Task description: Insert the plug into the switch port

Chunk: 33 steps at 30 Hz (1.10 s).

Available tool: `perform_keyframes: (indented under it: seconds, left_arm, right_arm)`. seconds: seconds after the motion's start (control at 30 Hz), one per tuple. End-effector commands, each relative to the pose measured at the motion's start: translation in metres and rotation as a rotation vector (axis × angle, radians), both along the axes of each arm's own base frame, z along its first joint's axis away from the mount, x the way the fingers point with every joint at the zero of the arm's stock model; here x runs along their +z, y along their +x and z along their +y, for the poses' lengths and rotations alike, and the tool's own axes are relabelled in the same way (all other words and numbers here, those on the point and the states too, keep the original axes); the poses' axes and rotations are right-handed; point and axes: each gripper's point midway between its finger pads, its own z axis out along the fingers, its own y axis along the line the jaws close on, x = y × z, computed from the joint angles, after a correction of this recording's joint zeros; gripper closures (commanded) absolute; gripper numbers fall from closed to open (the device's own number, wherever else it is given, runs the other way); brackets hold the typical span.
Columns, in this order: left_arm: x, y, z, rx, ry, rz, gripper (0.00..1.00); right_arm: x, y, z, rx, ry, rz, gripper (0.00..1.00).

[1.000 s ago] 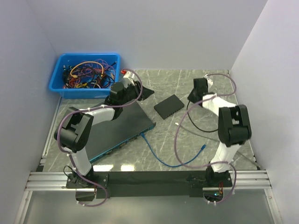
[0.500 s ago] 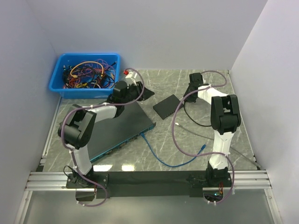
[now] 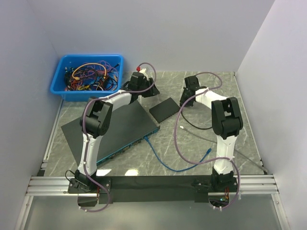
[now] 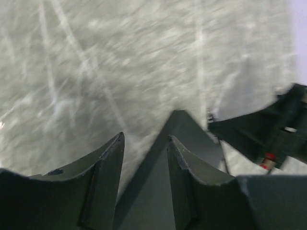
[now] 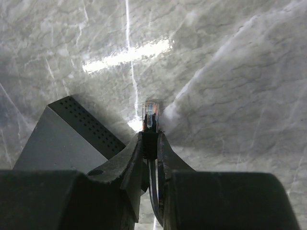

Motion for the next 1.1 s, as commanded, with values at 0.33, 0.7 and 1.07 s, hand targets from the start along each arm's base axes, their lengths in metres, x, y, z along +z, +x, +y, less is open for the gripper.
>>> perform_keyframes:
  seconds: [0.33, 0.7, 1.07]
  left_arm:
    - [-0.049, -0.010, 0.007, -0.014, 0.088, 0.122, 0.53]
    - [-0.052, -0.027, 0.004, -0.055, 0.034, 0.101, 0.55]
    - [-0.056, -0.030, 0.000, -0.072, 0.003, 0.081, 0.57]
  right_arm:
    - [0.071, -0.052, 0.006, 0.092, -0.160, -0.202, 1.00]
    - [0.015, -0.113, 0.087, 0.457, -0.170, -0.068, 1.00]
    - [0.004, -0.134, 0.079, 0.455, -0.212, -0.038, 1.00]
